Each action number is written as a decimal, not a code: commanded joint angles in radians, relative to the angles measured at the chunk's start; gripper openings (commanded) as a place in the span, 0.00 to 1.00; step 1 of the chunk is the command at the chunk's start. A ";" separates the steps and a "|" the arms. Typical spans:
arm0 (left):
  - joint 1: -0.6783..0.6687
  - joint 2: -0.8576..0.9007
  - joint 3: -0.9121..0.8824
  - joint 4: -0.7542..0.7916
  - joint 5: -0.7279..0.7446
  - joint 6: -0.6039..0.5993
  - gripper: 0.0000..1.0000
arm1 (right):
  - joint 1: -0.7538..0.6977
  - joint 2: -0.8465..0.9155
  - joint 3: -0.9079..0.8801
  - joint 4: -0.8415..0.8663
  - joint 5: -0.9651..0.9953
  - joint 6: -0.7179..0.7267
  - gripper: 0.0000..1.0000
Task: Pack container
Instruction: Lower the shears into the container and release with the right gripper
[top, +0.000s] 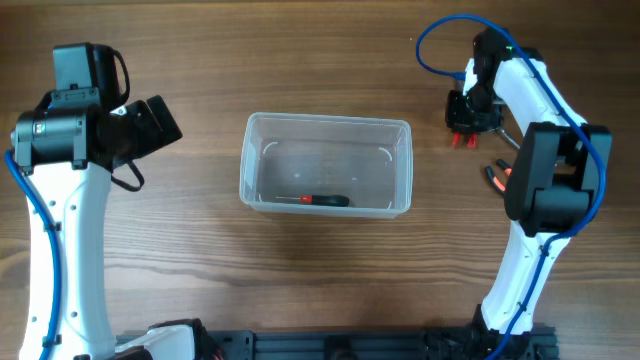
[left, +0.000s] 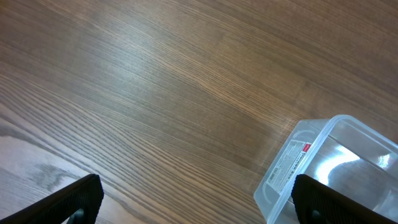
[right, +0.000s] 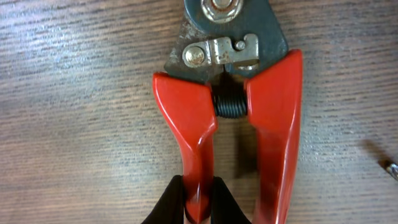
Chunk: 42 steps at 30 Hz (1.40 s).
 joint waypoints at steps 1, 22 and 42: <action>0.005 0.006 -0.002 0.001 0.010 -0.017 1.00 | 0.045 -0.135 0.003 0.002 0.048 -0.040 0.04; 0.005 0.006 -0.002 0.001 0.010 -0.017 1.00 | 0.668 -0.458 -0.019 -0.043 -0.120 -0.644 0.04; 0.005 0.006 -0.002 0.000 0.009 -0.017 1.00 | 0.687 -0.438 -0.476 0.414 -0.132 -0.513 0.50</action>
